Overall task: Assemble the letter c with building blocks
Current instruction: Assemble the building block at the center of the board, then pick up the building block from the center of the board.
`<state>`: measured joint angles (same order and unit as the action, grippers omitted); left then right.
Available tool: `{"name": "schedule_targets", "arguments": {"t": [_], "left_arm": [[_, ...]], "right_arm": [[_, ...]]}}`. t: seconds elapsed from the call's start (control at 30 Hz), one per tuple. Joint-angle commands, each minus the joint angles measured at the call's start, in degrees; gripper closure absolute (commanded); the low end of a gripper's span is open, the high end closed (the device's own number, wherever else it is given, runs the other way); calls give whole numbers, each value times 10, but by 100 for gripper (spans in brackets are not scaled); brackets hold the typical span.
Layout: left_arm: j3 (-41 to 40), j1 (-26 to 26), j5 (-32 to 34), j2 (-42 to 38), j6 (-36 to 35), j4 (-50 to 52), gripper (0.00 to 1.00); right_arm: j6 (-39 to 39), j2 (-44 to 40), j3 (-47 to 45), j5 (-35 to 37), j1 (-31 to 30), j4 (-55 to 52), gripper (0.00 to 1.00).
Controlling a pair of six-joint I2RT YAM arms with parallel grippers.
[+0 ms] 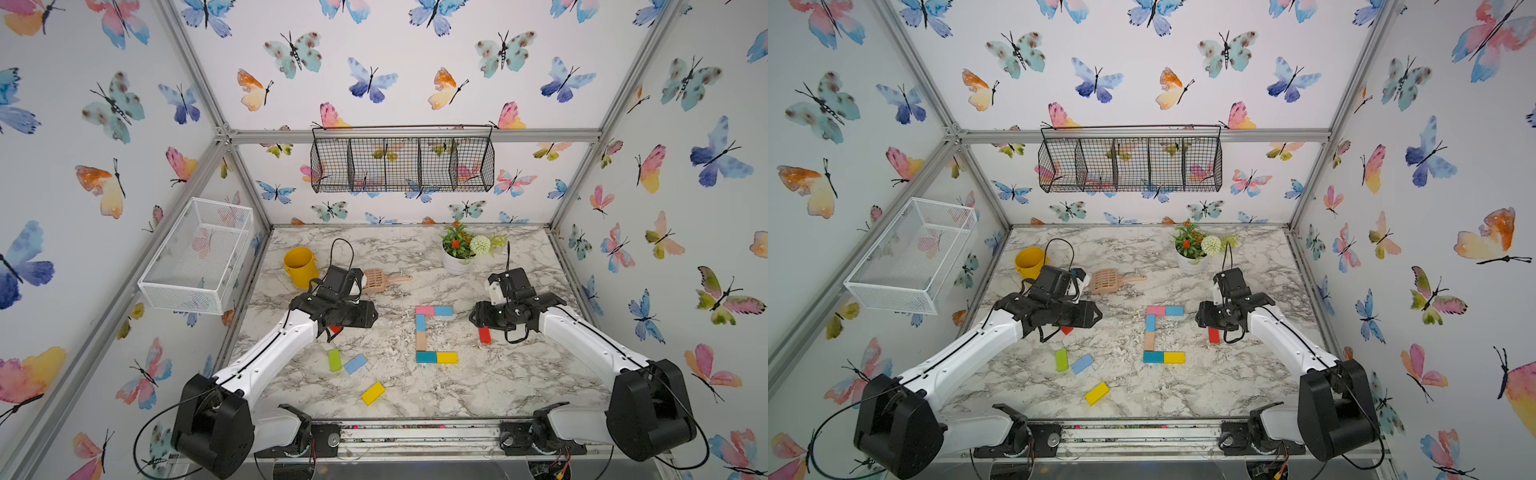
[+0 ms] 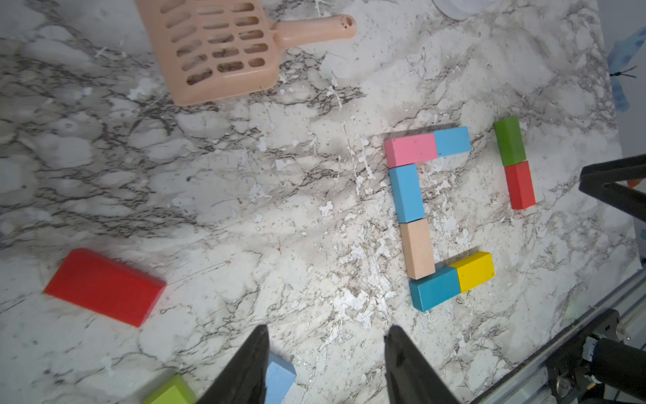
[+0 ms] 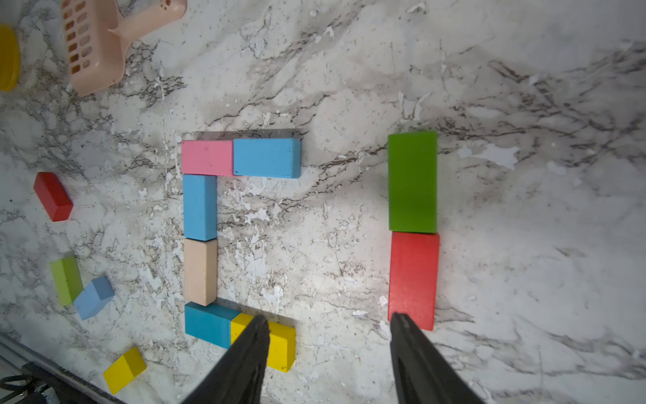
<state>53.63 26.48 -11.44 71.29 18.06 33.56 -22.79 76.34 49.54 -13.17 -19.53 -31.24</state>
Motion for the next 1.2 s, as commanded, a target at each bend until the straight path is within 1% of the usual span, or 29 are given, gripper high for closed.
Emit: {"name": "schedule_targets", "arguments": {"t": [0.0,0.3,0.4,0.5,0.57,0.63,0.7,0.8,1.03,1.17], "left_arm": [[-21,-1,73,-21,47,66,44],[-49,-1,137,-42,125,109,44],[-66,-1,141,-45,132,114,44],[-86,0,124,-42,127,107,44],[-85,12,118,-33,115,103,42],[-76,43,128,-21,105,104,39],[-72,64,133,-6,104,108,38],[-76,80,128,11,108,108,34],[-79,92,126,17,103,109,33],[-75,125,141,35,98,115,30]], "right_arm": [[17,-2,-3,-39,3,10,41],[68,-2,7,-67,3,1,43],[80,2,8,-70,3,1,43],[91,4,8,-73,3,1,43],[97,5,10,-74,3,1,41],[101,4,10,-74,3,2,40],[103,2,10,-76,2,0,40],[102,-3,6,-80,3,2,39],[93,-14,-9,-92,2,12,39],[90,-16,-10,-106,3,14,39]]}}
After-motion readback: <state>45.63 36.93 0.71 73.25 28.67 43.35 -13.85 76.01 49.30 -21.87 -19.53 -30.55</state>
